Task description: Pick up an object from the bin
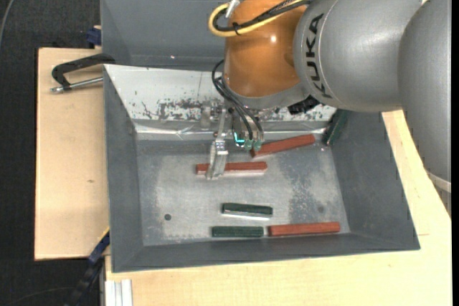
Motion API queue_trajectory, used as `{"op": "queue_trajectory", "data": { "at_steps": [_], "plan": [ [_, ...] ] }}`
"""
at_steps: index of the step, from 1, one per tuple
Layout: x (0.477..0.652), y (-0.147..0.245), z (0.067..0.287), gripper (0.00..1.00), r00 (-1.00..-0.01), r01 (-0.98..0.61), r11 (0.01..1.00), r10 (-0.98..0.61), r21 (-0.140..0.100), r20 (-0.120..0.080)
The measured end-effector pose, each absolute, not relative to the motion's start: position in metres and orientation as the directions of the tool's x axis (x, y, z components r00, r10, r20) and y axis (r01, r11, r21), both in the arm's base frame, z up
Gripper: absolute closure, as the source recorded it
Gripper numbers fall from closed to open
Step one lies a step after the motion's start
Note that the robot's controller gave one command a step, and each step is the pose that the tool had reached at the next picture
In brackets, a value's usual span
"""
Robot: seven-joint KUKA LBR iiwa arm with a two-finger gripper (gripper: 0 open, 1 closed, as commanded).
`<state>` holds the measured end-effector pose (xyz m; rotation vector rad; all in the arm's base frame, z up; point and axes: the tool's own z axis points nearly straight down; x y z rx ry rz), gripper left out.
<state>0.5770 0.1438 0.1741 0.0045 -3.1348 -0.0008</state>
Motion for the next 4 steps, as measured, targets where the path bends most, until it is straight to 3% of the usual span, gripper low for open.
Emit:
{"op": "queue_trajectory", "data": {
  "at_steps": [1, 2, 3, 4],
  "plan": [
    [0.557, 0.086, 0.067, 0.00, -0.988, -0.154, 0.988, -0.154, 0.000, 0.006],
    [0.559, 0.088, 0.071, 1.00, -0.988, -0.155, 0.988, -0.155, 0.002, -0.001],
    [0.578, 0.082, 0.244, 1.00, -0.996, -0.083, 0.997, -0.083, 0.002, -0.016],
    [0.522, 0.063, 0.279, 1.00, -0.994, -0.111, 0.994, -0.111, 0.001, -0.002]
  ]
}}
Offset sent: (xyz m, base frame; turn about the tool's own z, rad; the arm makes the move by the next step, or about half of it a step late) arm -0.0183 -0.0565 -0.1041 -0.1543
